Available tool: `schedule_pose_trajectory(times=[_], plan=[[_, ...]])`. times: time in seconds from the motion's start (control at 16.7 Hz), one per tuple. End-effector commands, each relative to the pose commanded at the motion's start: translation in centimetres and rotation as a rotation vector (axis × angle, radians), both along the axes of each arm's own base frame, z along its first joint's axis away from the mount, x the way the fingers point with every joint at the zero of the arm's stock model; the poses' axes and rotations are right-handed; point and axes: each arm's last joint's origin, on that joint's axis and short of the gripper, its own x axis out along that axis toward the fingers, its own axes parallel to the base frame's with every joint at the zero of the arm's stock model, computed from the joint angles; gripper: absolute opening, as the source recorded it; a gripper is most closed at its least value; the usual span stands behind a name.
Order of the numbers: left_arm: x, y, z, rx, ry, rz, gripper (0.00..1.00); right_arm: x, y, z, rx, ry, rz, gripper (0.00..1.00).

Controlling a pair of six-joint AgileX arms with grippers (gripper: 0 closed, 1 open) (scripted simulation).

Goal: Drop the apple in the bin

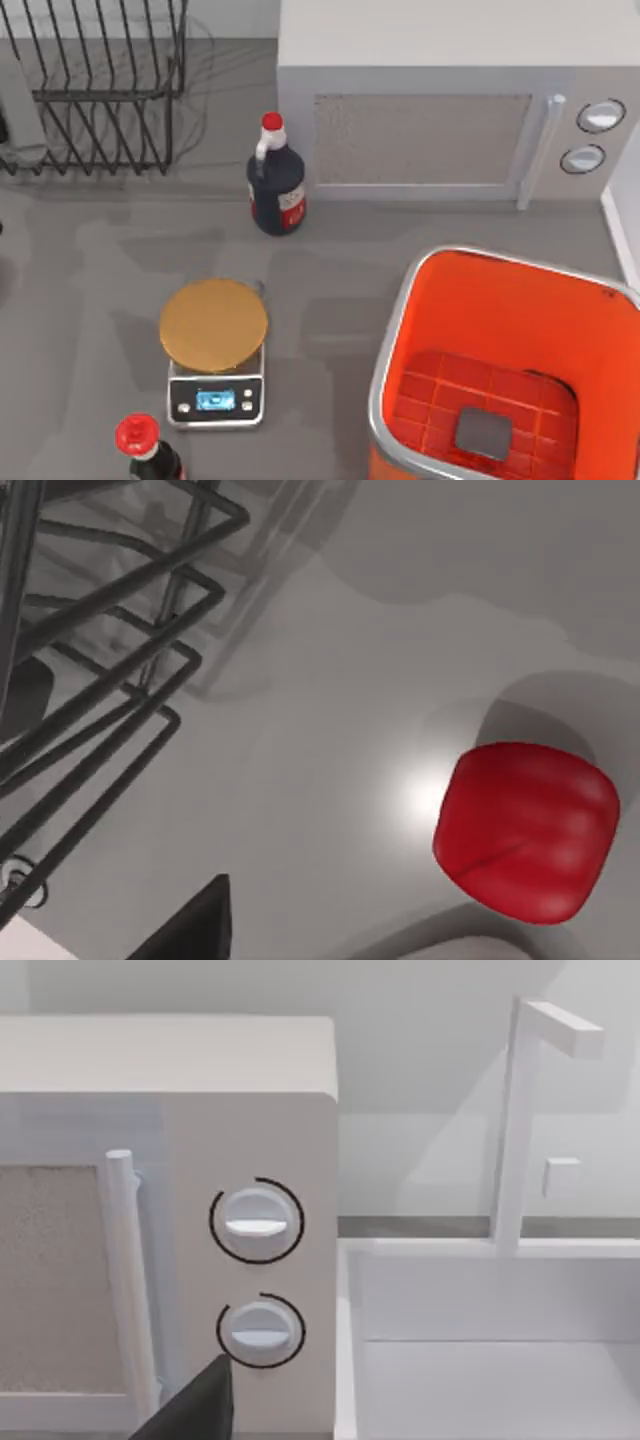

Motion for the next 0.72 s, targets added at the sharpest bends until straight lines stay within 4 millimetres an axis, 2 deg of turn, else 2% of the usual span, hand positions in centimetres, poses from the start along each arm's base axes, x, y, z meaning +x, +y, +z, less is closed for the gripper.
schedule_pose_trajectory(times=[0.18,0.36,0.54,0.72], plan=[[2.8,1.9,-2.8,0.021,0.193,-0.074,1.00,0.0,0.0,0.0,0.000,0.000,0.000,1.00],[4.3,3.7,-5.0,0.009,0.324,-0.110,1.00,0.0,0.0,0.0,0.000,0.000,0.000,1.00],[4.8,4.7,-6.0,-0.004,0.384,-0.123,1.00,0.0,0.0,0.0,0.000,0.000,0.000,1.00],[4.9,4.8,-6.2,-0.005,0.390,-0.123,1.00,0.0,0.0,0.0,0.000,0.000,0.000,1.00]])
